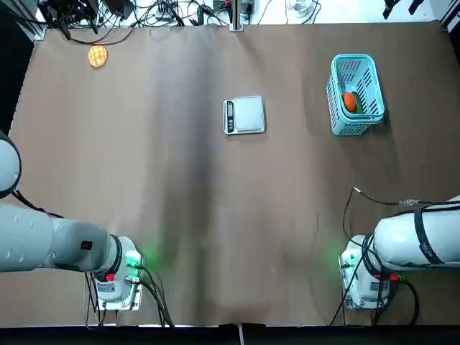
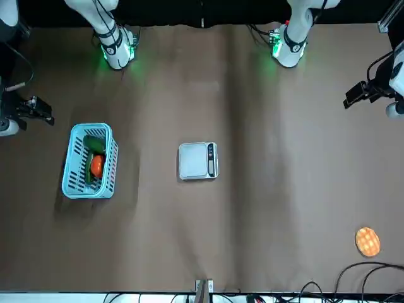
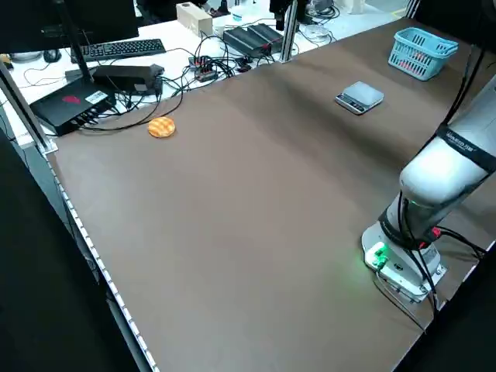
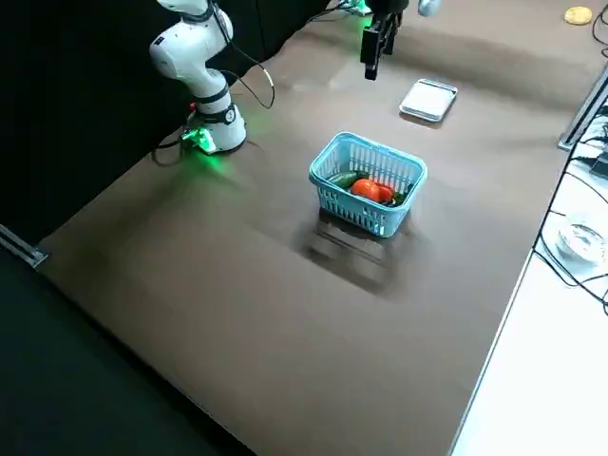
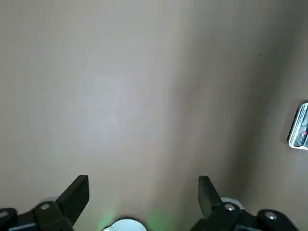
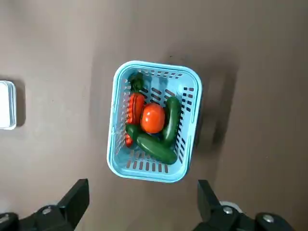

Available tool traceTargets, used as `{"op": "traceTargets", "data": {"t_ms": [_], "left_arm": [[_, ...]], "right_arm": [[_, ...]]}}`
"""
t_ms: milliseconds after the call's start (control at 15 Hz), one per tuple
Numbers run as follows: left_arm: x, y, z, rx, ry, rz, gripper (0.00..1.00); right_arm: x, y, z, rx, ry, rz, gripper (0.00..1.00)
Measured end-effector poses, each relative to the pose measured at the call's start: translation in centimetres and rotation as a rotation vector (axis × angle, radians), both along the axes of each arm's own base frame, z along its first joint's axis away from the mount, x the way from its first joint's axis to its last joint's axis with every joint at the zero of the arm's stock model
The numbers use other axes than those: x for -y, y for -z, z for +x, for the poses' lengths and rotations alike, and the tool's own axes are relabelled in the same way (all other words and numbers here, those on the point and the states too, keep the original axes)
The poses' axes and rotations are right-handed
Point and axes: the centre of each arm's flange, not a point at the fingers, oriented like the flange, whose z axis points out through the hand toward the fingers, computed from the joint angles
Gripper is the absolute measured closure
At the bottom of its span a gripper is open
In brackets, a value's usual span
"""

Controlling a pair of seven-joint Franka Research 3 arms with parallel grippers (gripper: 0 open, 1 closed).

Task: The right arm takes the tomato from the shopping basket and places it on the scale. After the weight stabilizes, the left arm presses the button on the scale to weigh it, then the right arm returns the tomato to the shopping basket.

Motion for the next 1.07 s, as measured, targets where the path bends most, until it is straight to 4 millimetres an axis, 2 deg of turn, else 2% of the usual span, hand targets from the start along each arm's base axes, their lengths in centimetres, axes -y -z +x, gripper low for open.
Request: {"op": "traceTargets", "data": {"t_ms": [333,733,1067], "left_arm": [[0.1,0.0,0.0,0.000,0.000,-0.007,0.00],[0.1,-0.2,0.0,0.003,0.000,-0.007,0.00],[0.2,-0.2,0.0,0.003,0.002,-0.007,0.00]], "right_arm": [[-0.3,-0.1,-0.3,-0.010,-0.006,0.002,0.00],[1.0,-0.2,-0.4,-0.016,0.014,0.002,0.00],[-0.1,-1.2,-0.4,0.005,-0.005,0.002,0.00]]}}
